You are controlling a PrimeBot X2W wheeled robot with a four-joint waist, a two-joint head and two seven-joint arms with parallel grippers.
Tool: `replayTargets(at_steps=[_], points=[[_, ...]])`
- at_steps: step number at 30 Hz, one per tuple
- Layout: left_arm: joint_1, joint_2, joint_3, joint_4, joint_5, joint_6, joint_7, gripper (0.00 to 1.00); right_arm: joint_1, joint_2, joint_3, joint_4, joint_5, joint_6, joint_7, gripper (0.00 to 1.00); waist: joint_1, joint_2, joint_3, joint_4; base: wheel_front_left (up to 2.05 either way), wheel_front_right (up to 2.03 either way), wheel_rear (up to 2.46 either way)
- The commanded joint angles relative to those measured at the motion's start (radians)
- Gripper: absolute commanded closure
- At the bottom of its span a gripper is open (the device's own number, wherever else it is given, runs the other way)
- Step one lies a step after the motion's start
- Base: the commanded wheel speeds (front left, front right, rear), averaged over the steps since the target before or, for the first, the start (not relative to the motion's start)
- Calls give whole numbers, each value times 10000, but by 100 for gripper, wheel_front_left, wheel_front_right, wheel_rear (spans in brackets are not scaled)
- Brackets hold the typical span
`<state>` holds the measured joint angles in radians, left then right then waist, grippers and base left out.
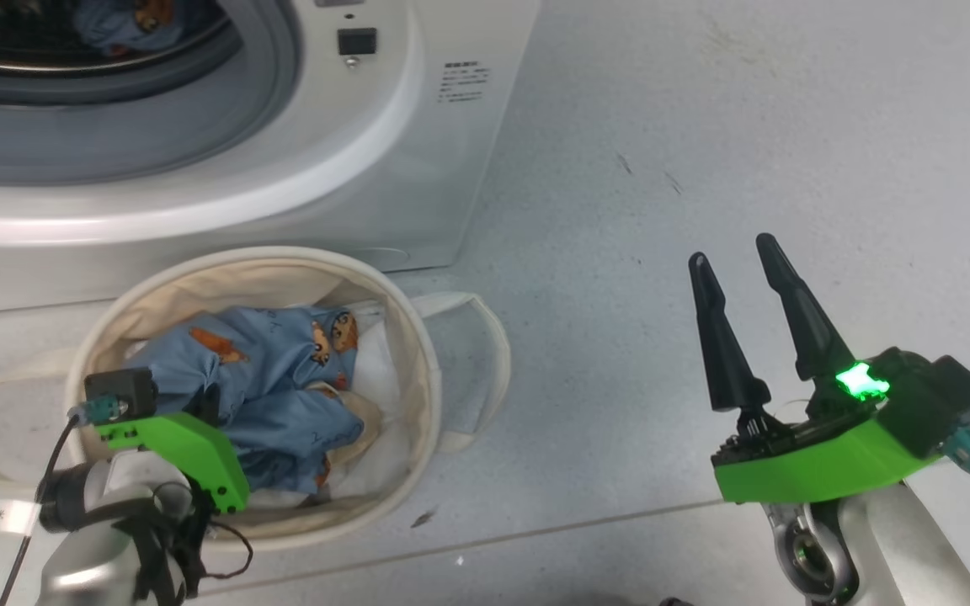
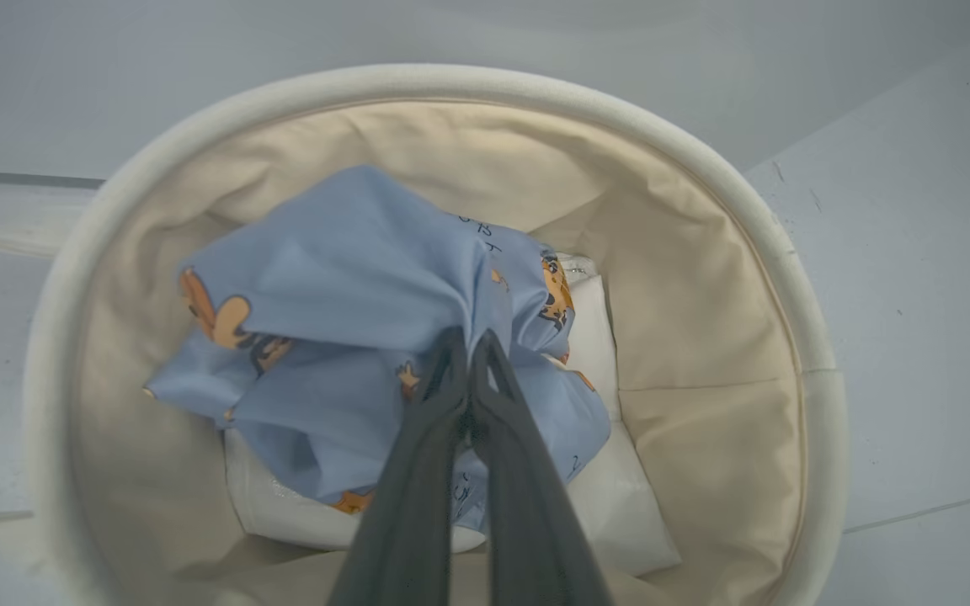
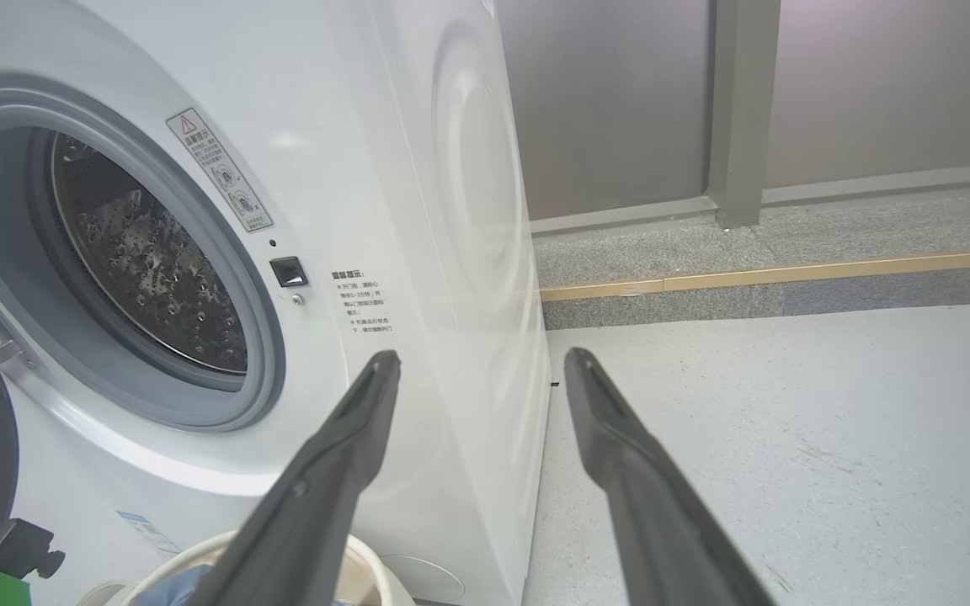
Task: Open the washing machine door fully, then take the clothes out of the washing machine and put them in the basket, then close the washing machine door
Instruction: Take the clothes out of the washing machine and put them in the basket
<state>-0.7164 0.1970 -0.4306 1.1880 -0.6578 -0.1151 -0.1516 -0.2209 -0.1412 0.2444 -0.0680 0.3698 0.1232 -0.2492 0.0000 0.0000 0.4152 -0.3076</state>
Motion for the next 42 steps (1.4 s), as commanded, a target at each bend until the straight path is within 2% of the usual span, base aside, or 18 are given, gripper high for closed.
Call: replayTargets(at_steps=[1, 10, 11, 12, 16, 19, 22, 28, 31, 35, 39, 42], points=[[-338, 161, 183, 229, -58, -47, -8, 100, -110, -3, 97, -334, -69, 75, -86, 0, 0, 0, 261, -250, 0, 0, 0], [-508, -288, 431, 743, -601, -115, -76, 100, -207, 35, 208, -115, -2, 75, -109, 0, 0, 0, 157, -10, 0, 0, 0], [-521, -322, 415, 760, -610, -121, -160, 29, -219, 32, 224, -82, 10, 75, -111, 0, 0, 0, 112, 59, 0, 0, 0], [-530, -361, 427, 773, -648, -126, -249, 0, -226, 27, 245, -46, 19, 75, -113, 0, 0, 0, 57, 138, 0, 0, 0], [-566, -538, 245, 668, -588, -144, -619, 0, -263, 12, 364, 97, 47, 75, -117, 0, 0, 0, -220, 449, 0, 0, 0], [-432, -723, -41, -52, -676, -150, -844, 0, -257, -9, 426, 182, 95, 75, -120, 0, 0, 0, -463, 719, 0, 0, 0], [-170, -674, -369, -978, -823, -152, -1001, 0, -219, -29, 510, 335, 147, 75, -121, 0, 0, 0, -774, 1034, 0, 0, 0], [449, -367, -444, -2877, -1357, -153, -1094, 0, -120, -34, 814, 816, 396, 75, -123, 0, 0, 0, -1629, 1654, 0, 0, 0], [806, -23, -321, -4066, -1313, -154, -1097, 0, -111, 8, 947, 1082, 637, 75, -111, 0, 0, 0, -2052, 1899, 0, 0, 0], [1433, 526, 45, -5782, -435, -9, -1099, 0, -185, -50, 1240, 1429, 692, 75, -24, 0, 0, 0, -2515, 2140, 0, 0, 0], [2233, 813, 472, -7448, 303, 372, -1100, 0, -261, -48, 1370, 1706, 522, 75, -36, 0, 0, 0, -2809, 2334, 0, 0, 0], [2749, 1010, 514, -8207, 498, 653, -1077, 0, -312, 103, 1337, 1837, 445, 75, -58, 0, 0, 0, -2961, 2399, 0, 0, 0]])
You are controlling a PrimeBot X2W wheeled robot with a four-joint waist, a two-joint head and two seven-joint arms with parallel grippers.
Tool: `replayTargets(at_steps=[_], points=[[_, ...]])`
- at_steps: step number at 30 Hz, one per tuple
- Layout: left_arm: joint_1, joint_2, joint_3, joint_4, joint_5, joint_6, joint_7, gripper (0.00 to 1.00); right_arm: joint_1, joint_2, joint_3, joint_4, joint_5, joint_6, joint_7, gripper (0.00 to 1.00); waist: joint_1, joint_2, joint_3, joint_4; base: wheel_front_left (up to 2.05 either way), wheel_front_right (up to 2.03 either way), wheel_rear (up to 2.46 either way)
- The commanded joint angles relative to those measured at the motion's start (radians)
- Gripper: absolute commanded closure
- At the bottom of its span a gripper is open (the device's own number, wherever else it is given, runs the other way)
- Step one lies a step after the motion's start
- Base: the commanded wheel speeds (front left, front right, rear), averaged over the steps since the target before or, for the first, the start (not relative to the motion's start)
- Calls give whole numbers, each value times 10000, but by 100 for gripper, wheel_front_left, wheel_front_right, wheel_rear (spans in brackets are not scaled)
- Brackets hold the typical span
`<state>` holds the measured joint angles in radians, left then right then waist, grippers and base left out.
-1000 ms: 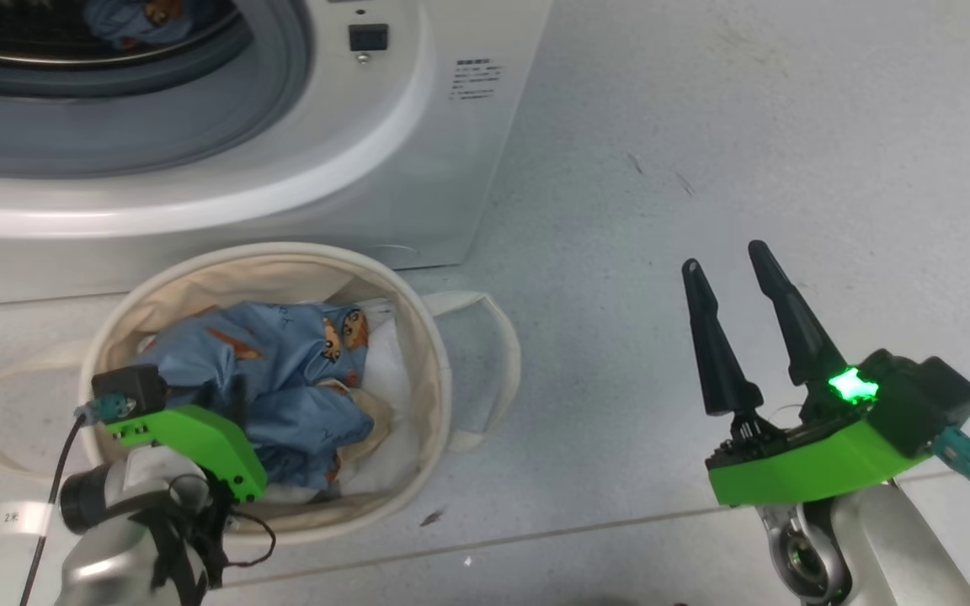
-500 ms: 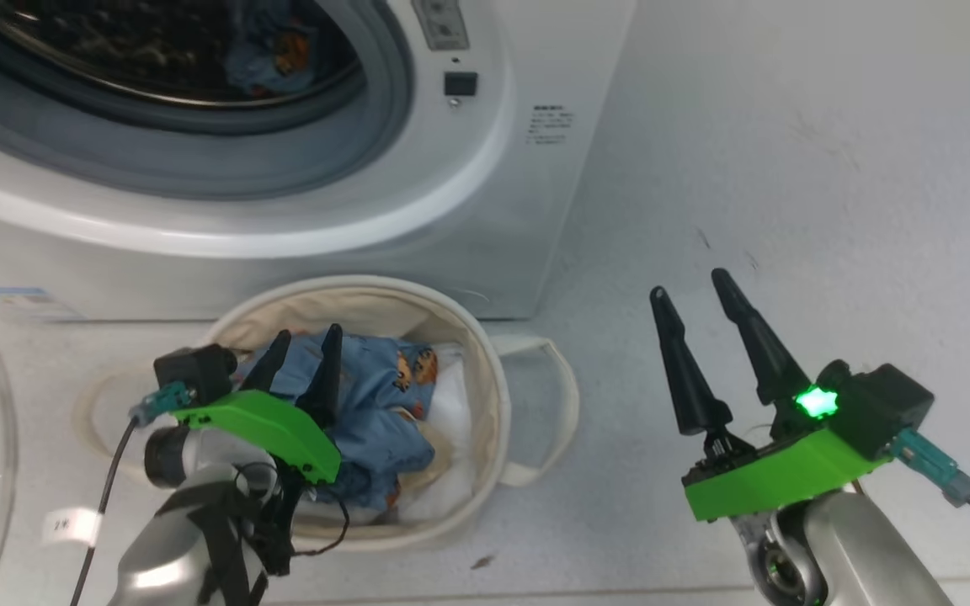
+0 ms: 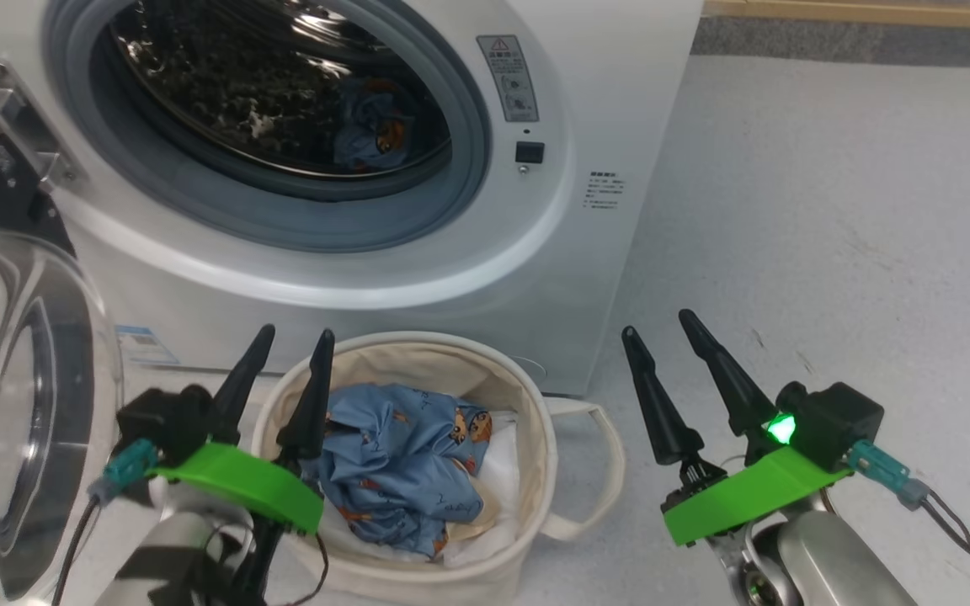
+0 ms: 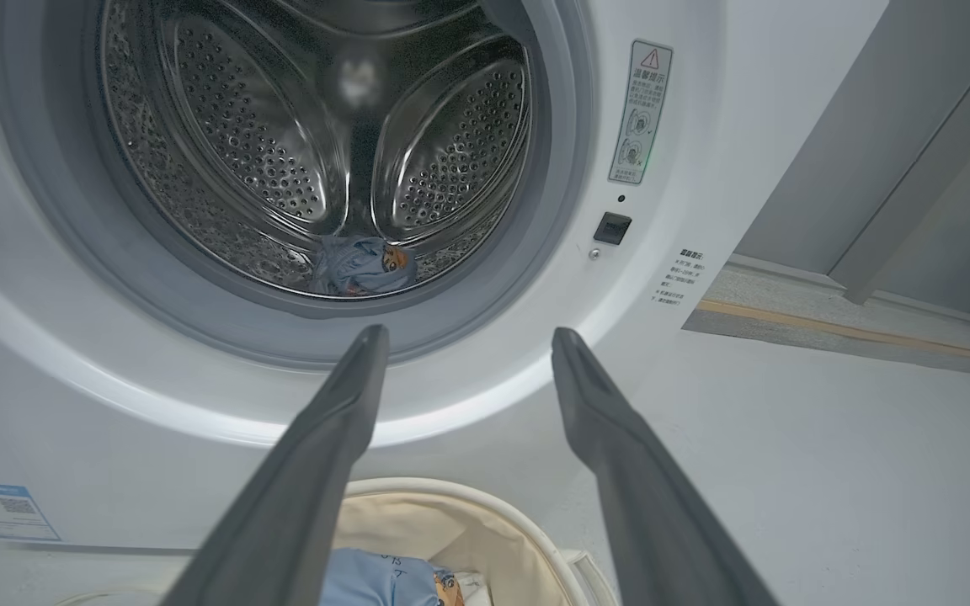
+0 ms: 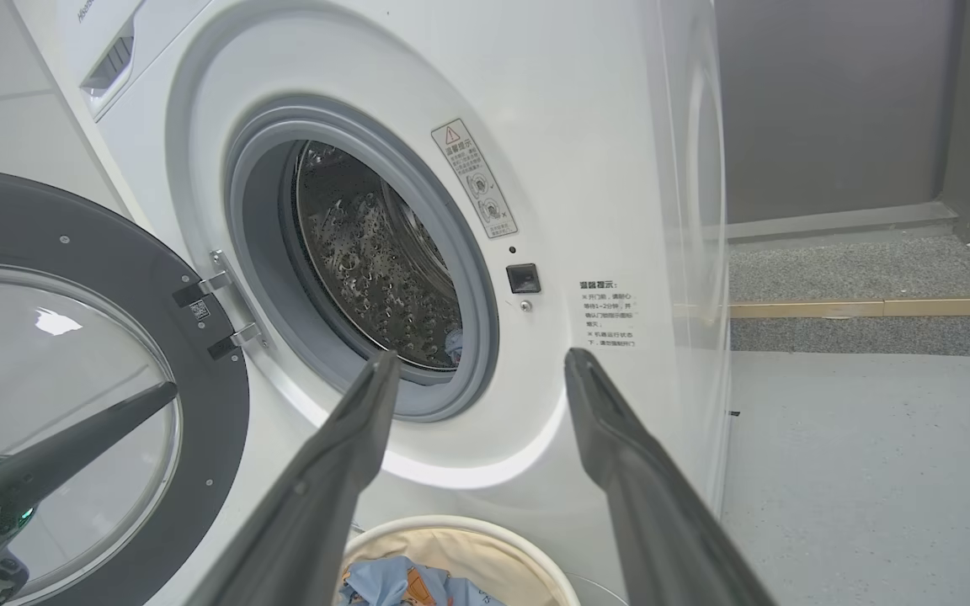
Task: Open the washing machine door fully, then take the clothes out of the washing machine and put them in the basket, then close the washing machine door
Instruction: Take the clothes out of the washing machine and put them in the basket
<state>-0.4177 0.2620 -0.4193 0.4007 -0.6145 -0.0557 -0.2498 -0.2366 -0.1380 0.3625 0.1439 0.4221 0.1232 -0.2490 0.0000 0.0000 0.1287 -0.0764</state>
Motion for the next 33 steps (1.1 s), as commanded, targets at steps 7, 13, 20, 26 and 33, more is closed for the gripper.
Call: replayTargets(at_steps=[7, 13, 20, 26, 33], points=[[419, 596, 363, -1394, 111, 588, 359, 0, -196, 169, 39, -82, -485, 75, -89, 0, 0, 0, -196, 228, 0, 0, 0], [461, 559, 326, -1735, 65, 724, 499, 0, -192, 202, 38, -53, -547, 75, -96, 0, 0, 0, -208, 266, 0, 0, 0], [462, 588, 324, -1904, 7, 843, 593, 0, -187, 224, 43, -74, -544, 75, -103, 0, 0, 0, -146, 202, 0, 0, 0], [301, 510, 458, -1756, -328, 755, 662, 0, -193, 261, 63, -159, -502, 75, -107, 0, 0, 0, 8, 159, 0, 0, 0], [-1065, 350, 665, -611, -758, 306, 831, 0, -267, 170, 97, -329, -546, 75, -40, 0, 0, 0, 618, -45, 0, 0, 0]])
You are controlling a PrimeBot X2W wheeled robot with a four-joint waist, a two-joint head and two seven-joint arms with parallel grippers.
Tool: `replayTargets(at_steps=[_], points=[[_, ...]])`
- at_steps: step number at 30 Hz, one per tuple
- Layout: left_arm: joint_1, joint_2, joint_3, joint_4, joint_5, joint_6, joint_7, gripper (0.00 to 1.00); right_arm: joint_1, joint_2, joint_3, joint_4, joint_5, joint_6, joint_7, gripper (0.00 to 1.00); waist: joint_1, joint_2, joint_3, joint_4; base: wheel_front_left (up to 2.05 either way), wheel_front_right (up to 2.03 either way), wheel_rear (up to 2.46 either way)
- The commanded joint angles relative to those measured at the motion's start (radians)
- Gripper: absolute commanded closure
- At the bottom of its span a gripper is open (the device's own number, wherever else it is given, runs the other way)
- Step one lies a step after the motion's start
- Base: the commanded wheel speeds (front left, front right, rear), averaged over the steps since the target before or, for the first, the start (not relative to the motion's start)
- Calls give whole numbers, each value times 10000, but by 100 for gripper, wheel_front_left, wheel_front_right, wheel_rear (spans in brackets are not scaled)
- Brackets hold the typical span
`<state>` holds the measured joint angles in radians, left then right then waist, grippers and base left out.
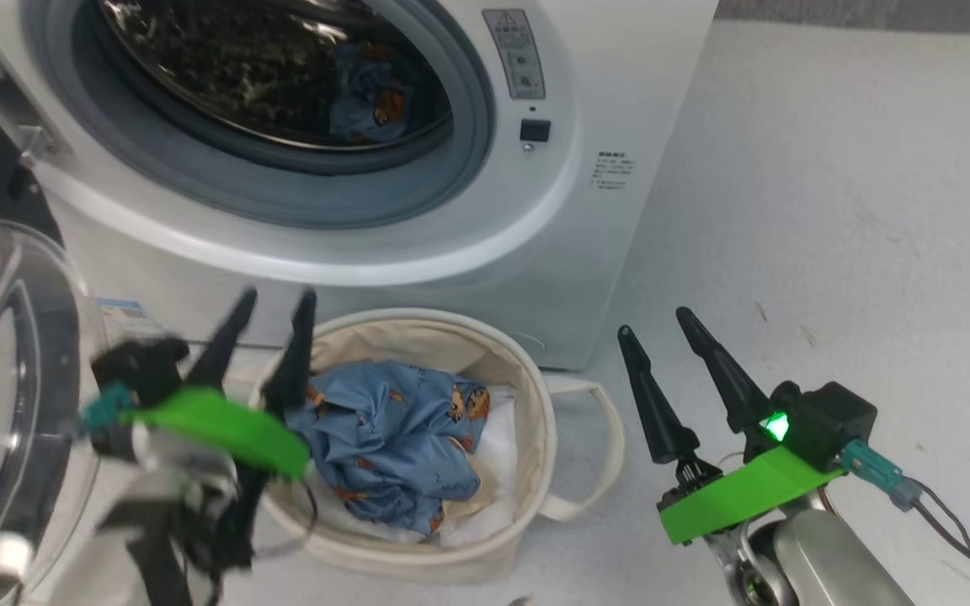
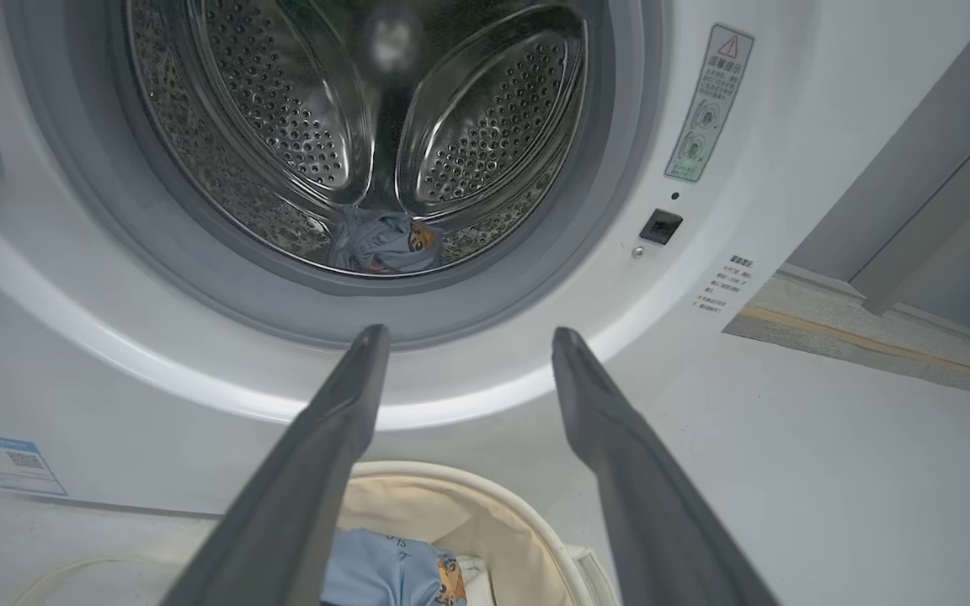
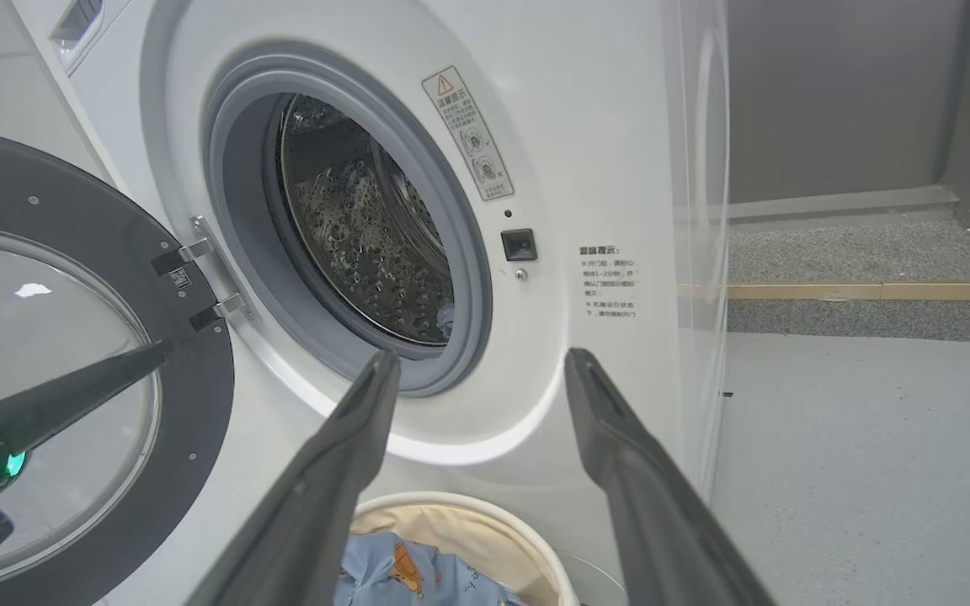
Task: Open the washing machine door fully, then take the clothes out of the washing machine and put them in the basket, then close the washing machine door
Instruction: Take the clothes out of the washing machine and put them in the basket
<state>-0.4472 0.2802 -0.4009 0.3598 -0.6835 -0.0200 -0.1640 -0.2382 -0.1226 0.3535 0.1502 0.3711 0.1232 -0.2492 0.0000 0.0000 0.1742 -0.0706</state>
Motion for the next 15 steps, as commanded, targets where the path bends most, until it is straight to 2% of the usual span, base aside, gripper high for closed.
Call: replayTargets(at_steps=[1, 3, 10, 15], points=[[-1041, 64, 576, 83, -257, -147, 3, 0, -264, -6, 178, -431, -47, 75, -15, 0, 0, 0, 254, -172, 0, 0, 0], [-1582, -148, 873, 709, -846, -415, 108, 0, -287, -60, 126, -524, -82, 75, 39, 0, 0, 0, 427, -340, 0, 0, 0], [-3550, -125, 1214, 2974, -1739, -959, 484, 0, -318, -123, 9, -995, -194, 75, 239, 0, 0, 0, 1115, -1077, 0, 0, 0], [-4922, -113, 1364, 4149, -2619, -1091, 907, 0, -372, -76, 217, -1395, -222, 75, 278, 0, 0, 0, 1776, -1489, 0, 0, 0]])
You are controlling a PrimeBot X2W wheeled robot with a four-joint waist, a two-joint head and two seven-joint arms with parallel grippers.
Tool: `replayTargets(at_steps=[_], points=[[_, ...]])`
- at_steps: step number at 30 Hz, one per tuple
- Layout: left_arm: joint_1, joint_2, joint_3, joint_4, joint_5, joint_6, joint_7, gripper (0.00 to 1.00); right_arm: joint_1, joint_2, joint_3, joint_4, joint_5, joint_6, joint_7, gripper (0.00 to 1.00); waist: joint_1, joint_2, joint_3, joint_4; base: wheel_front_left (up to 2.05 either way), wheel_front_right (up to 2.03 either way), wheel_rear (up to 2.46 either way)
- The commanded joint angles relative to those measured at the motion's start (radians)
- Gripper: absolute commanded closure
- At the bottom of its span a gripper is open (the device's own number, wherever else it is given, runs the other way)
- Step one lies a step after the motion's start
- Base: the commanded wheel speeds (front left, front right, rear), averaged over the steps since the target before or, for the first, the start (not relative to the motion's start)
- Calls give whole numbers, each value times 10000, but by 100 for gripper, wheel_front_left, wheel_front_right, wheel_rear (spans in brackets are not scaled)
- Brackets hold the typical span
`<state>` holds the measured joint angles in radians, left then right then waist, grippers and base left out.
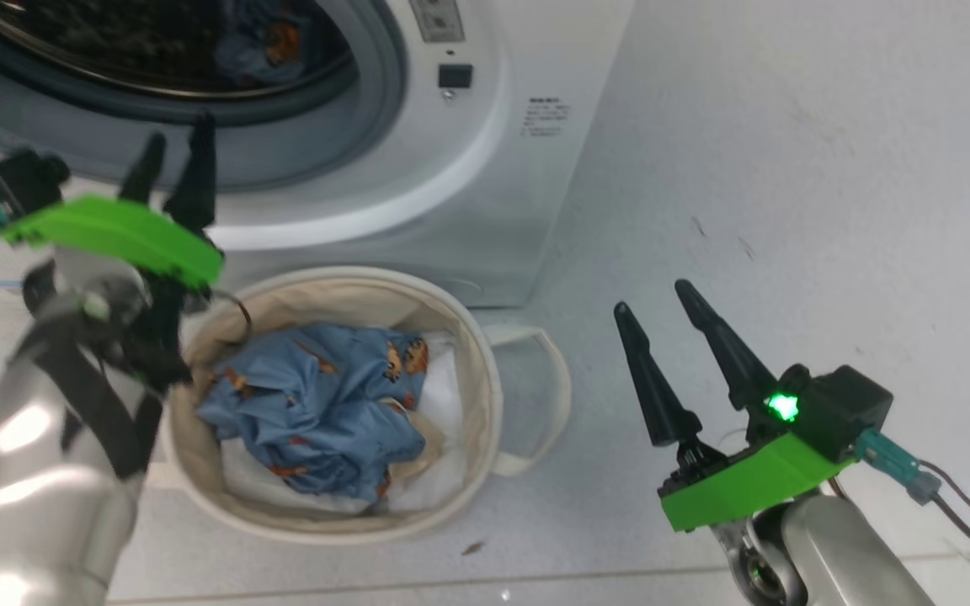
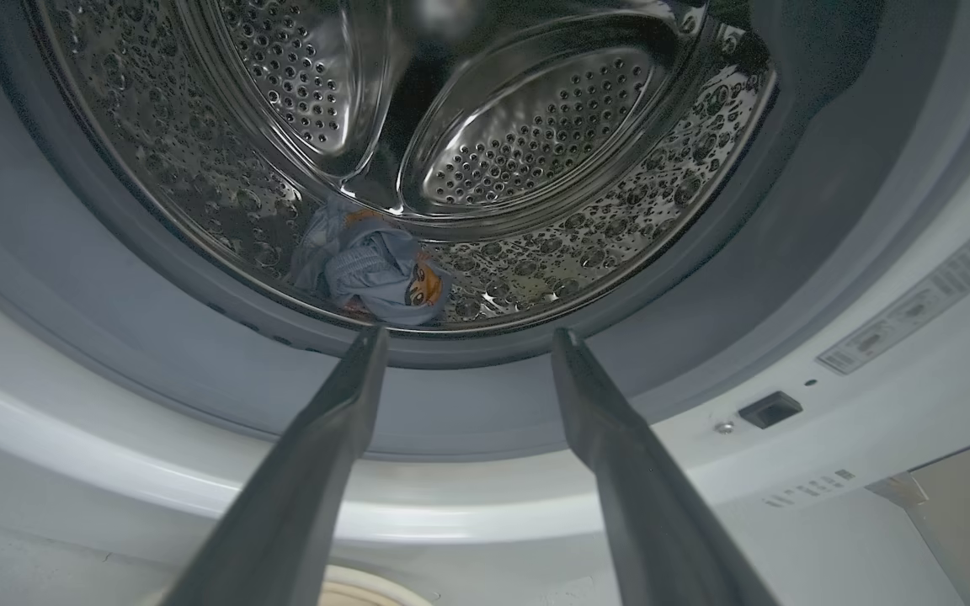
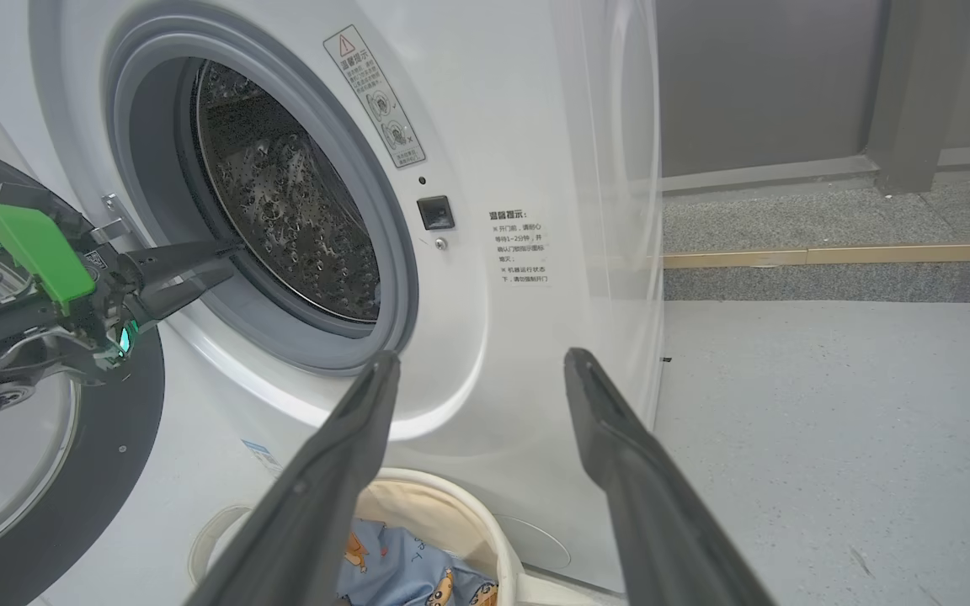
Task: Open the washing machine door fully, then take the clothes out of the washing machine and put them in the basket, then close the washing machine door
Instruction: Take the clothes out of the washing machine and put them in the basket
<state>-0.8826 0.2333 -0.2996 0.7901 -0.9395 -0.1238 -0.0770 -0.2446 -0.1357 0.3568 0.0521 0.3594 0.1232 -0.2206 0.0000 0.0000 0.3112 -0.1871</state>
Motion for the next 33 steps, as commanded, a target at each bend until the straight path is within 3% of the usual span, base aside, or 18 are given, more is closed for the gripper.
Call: replayTargets(at_steps=[1, 14, 25, 33], points=[[-829, 372, 354, 12, -205, -59, 97, 0, -321, 51, 179, -496, -139, 75, -15, 0, 0, 0, 544, -404, 0, 0, 0], [-3280, 873, 220, 1451, -1666, -67, 667, 0, -64, 15, -299, -1252, -510, 75, 22, 0, 0, 0, 1905, -1067, 0, 0, 0], [-5154, 1223, -704, 3319, -1071, 55, 820, 0, 254, 222, -619, -1697, -659, 75, -67, 0, 0, 0, 2694, -1709, 0, 0, 0], [-6176, 1123, -1171, 4454, -601, 244, 1082, 0, 641, 404, -994, -1898, -738, 75, -201, 0, 0, 0, 3154, -1857, 0, 0, 0]])
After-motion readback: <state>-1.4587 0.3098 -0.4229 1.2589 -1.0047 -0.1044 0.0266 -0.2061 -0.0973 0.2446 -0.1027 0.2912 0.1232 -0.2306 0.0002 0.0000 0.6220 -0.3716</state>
